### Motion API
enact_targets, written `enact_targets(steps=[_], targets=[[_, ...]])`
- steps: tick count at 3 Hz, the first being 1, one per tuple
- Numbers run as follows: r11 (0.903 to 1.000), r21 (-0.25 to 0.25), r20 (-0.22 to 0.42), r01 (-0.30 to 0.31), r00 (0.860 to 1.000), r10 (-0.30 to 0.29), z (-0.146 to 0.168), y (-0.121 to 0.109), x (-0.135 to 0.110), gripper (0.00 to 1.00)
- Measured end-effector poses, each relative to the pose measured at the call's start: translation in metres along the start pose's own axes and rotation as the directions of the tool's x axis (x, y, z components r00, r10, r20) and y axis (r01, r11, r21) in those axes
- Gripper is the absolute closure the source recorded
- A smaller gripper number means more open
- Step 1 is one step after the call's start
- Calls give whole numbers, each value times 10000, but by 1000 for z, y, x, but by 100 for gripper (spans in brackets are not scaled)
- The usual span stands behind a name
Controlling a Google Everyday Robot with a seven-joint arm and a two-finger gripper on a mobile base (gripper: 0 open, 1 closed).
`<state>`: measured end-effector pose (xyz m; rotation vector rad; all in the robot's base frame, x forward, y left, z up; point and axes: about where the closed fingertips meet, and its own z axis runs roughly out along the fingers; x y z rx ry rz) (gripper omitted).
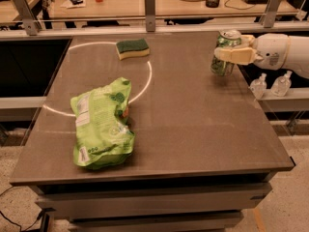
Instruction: Move green can near green rice chip bag
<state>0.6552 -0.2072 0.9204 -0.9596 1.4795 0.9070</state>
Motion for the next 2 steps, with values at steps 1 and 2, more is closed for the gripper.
enact_targets(steps=[1,2], targets=[[9988,-478,24,48,10000,-47,-1,30,-19,100],[9928,-1195,85,-10,10000,21,7,74,-31,100]])
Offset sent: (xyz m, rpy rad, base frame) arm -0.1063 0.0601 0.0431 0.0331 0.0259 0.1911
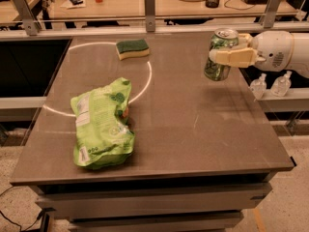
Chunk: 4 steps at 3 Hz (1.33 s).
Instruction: Move green can near green rice chip bag
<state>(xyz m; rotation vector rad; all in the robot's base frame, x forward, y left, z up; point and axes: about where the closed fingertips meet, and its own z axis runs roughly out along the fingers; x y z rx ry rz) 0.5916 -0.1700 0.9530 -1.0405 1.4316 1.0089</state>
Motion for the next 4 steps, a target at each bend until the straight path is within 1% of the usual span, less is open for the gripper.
enact_targets(steps=[1,2,3,4], targets=[[9973,-724,5,-100,9999,101,17,33,2,100],[9911,-1311,-11,-214,9998,214,38,56,10,100],[9845,-1752,-76,-44,10000,32,57,72,14,100],[9779,-2086,-152,131,9997,-167,78,82,22,100]])
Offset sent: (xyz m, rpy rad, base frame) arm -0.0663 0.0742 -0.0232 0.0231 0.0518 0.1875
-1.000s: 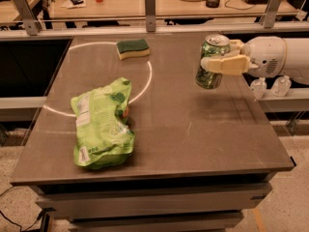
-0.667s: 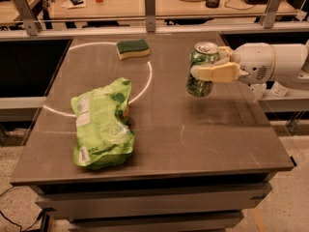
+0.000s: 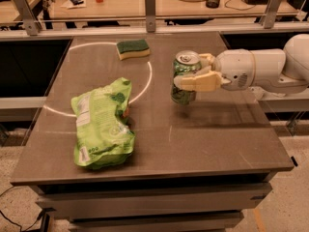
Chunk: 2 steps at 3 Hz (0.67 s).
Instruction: Move green can near green rice chip bag
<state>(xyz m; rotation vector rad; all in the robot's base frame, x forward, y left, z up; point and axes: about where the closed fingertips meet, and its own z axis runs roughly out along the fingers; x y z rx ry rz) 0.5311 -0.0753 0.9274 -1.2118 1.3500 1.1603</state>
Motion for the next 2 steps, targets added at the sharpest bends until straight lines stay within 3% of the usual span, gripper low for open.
enact_targets(steps=[2], targets=[[9992,-363,-186,164,9997,-171,40,4,15,100]])
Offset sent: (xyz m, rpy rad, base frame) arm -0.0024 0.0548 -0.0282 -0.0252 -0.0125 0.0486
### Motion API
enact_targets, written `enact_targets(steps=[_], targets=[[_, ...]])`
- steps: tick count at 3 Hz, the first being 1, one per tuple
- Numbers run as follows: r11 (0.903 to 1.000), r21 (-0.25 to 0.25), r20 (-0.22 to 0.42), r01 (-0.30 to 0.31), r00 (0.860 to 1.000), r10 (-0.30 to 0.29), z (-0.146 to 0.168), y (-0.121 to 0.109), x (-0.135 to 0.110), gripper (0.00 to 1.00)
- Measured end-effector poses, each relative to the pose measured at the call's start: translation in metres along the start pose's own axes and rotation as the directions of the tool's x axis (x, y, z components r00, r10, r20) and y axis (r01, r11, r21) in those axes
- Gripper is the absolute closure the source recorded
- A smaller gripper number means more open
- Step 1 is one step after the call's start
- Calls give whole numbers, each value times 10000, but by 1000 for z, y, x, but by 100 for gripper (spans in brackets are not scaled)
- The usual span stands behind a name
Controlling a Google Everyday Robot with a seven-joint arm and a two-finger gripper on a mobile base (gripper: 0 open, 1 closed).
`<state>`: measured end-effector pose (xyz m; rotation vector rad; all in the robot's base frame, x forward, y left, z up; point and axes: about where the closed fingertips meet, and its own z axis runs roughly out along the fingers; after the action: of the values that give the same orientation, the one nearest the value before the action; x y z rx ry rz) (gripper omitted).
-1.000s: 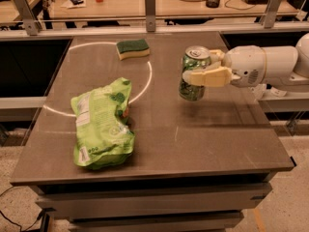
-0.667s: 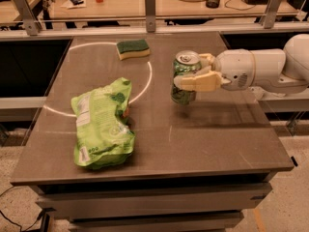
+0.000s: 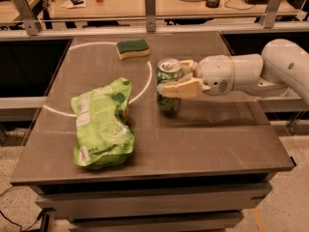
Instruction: Move green can near green rice chip bag
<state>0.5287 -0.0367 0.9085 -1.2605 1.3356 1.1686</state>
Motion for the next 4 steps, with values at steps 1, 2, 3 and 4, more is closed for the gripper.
enact_targets(steps=[1,2,3,4], targets=[[9998,-195,-1,-28,10000,28,14,3,1,100],[9990,-402,48,-177,9998,179,24,8,-1,100],[9964,-734,21,-430,9991,432,30,16,0,100],[9905,-1165,30,-737,9972,745,38,26,8,100]])
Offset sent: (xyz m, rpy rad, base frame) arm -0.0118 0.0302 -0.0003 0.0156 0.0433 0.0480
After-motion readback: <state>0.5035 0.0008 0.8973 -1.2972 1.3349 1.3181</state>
